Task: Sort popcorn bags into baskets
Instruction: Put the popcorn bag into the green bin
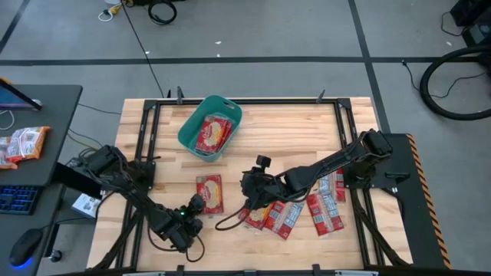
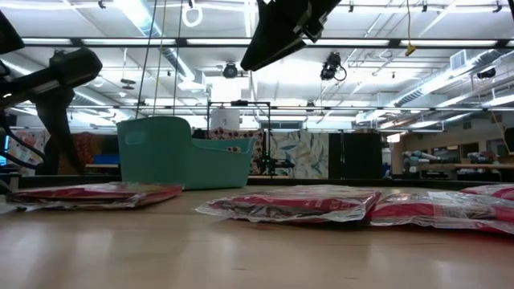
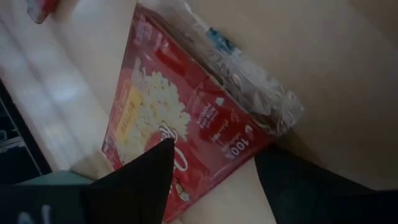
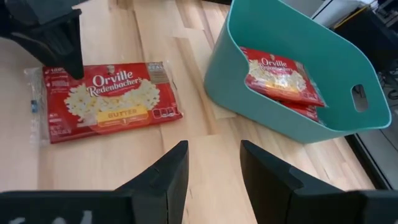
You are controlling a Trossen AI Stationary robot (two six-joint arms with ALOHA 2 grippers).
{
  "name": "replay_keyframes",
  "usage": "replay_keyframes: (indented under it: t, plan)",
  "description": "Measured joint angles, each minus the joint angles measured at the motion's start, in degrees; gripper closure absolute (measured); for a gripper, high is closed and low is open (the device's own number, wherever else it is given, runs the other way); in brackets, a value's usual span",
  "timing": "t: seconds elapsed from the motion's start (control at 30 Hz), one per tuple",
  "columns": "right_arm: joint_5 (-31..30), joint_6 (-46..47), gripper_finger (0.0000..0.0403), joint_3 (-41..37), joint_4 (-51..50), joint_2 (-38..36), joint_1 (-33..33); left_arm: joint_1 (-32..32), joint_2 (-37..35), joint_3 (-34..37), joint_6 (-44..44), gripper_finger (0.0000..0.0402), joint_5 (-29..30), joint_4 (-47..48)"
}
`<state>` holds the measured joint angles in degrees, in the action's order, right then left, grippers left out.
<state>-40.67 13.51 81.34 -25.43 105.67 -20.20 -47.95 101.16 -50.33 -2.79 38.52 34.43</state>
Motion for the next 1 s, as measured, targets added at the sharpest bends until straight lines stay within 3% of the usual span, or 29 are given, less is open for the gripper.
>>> replay_keyframes:
  t: [0.17,0.6,0.87,1.0]
  plan:
    - [0.05,0.49,0.0254,0.0,-0.03,0.0,-0.29,0.31,-0.02,0.0,0.55,0.0216,-2.38,-2.1]
    - [4.4,-1.54,0.0254,-0.02,0.04,0.07,-2.67,1.56,0.13,0.11,2.58,0.039,-4.59,-7.04]
    - [8.42,-5.57,0.0254,-0.02,1.77,0.09,-3.74,1.59,-2.24,-1.65,2.55,0.0398,-3.02,-6.25]
    - [10.11,-12.2,0.0254,-1.86,9.77,0.09,-4.79,2.18,-5.16,-4.1,2.2,0.0399,-2.76,-5.76]
